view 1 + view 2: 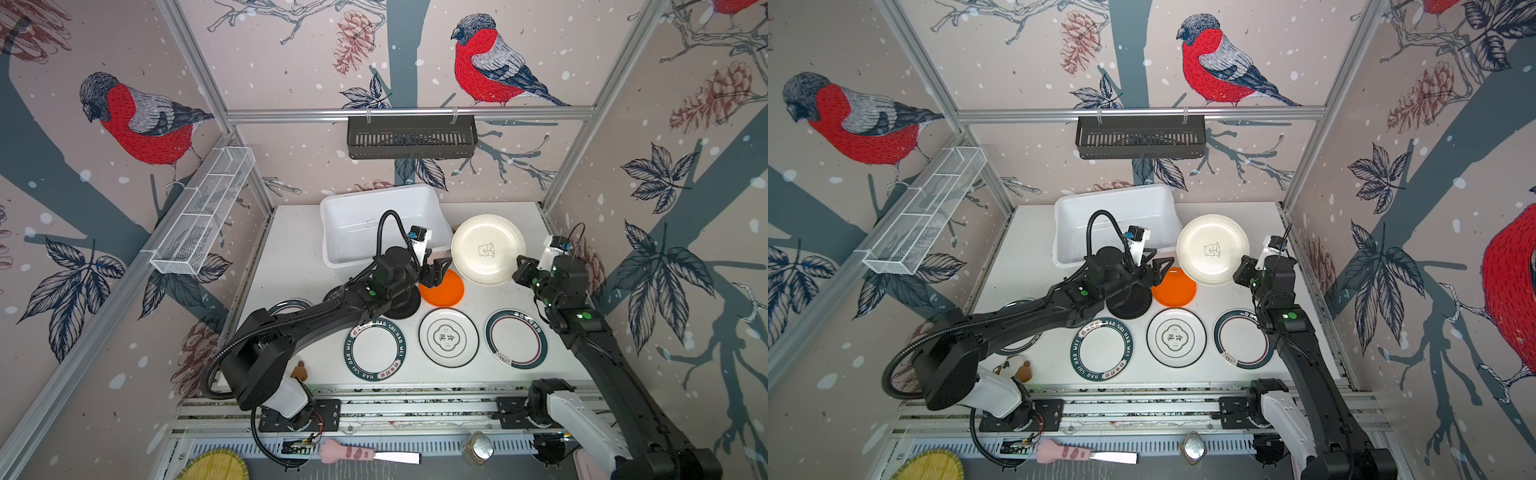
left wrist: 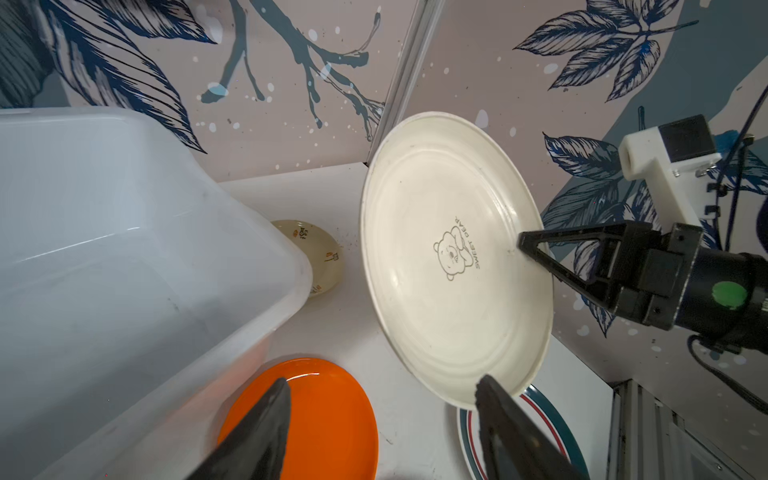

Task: Place the plates into the plastic bin on the countertop
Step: 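Lift the bear plate upright while the left gripper reaches to grasp its rim, then carry the bear plate into the bin with the left gripper while the right gripper releases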

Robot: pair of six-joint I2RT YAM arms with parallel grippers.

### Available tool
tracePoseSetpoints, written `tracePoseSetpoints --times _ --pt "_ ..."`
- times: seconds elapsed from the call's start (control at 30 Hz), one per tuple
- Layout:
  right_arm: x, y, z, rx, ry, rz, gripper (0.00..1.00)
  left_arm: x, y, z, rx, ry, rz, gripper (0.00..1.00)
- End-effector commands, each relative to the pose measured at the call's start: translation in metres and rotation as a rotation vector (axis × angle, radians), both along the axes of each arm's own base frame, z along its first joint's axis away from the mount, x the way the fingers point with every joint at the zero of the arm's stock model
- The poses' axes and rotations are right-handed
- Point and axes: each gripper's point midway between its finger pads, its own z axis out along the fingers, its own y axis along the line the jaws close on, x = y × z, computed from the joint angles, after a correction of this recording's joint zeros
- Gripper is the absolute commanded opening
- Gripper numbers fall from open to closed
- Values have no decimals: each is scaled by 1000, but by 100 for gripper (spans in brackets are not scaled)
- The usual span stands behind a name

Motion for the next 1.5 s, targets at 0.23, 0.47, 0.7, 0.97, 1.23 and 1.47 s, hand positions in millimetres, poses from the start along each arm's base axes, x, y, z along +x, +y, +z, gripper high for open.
tracePoseSetpoints --times 0.23,0.47,0.7,0.97,1.23,1.47 --pt "-1 29 24 27 -139 146 0 4 -34 15 -79 9 -104 43" --pt "-7 32 33 41 -189 164 0 8 -36 16 -67 15 -97 20" --pt "-8 40 36 35 -217 205 0 13 -40 16 -45 10 -94 19" --pt "-9 45 38 39 -237 231 0 22 -45 10 -19 33 -76 9" --pt "-6 46 37 34 -214 229 59 30 -45 6 -4 65 -59 0" --pt "-8 43 55 11 -237 217 100 58 -7 21 -7 37 75 0"
